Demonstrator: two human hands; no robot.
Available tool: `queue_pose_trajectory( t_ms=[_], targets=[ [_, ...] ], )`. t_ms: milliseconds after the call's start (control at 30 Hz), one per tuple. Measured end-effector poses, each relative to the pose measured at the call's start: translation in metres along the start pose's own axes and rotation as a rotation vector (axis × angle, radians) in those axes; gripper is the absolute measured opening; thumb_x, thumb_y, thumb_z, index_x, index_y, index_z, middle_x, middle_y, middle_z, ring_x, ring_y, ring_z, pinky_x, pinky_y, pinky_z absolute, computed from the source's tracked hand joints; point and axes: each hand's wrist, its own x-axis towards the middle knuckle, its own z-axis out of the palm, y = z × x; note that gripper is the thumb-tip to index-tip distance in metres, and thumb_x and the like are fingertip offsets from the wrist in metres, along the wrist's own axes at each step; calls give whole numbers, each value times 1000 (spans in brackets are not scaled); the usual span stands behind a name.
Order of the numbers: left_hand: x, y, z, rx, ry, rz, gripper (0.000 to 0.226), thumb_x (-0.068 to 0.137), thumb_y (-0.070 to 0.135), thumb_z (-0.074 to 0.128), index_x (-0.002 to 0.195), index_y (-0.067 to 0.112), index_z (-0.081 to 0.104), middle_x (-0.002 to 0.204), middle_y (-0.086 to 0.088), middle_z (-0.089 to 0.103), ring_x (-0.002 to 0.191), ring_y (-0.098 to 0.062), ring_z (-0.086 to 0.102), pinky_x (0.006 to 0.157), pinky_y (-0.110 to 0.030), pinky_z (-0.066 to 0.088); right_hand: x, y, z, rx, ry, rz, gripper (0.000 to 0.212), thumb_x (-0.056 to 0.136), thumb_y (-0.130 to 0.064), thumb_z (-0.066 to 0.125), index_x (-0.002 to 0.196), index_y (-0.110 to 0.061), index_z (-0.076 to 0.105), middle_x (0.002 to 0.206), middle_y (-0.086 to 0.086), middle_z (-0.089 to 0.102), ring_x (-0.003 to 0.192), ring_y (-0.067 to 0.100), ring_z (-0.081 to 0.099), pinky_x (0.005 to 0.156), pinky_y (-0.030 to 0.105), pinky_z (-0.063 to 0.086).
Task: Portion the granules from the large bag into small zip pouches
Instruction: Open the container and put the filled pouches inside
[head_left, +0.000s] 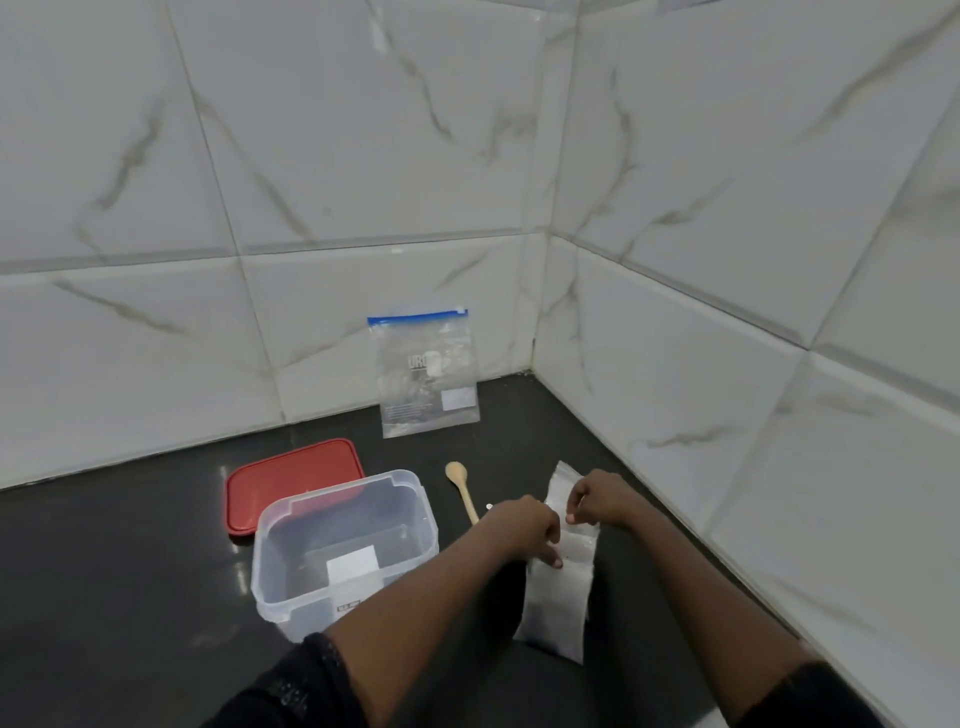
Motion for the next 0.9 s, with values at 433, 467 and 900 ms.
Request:
queue_pose_trajectory(
  t_ms=[433,467,900],
  targets=[
    [-9,7,8,-22,-61,-35,37,84,26,67,117,9,62,119,-12,61,111,-27,55,86,-33,43,-6,-7,30,-147,-36,-46,35,81,-17,71,114,-8,62,122,8,60,110,21,56,81,22,41],
    [-12,6,4,-39,-59,-35,35,83,25,68,114,8,65,116,-12,63,109,-27,56,85,-32,43,-6,-9,26,-149,-45,-54,33,81,-16,70,112,-8,64,120,8,63,107,20,58,81,24,42],
    [-109,-63,-130,-186,206,-137,25,80,3,65,61,7,50,59,-2,42,56,-12,37,46,-13,26,-29,-117,-62,-43,181,-369,40,71,4,66,49,-19,42,56,-6,47,61,13,45,55,23,33]
  ],
)
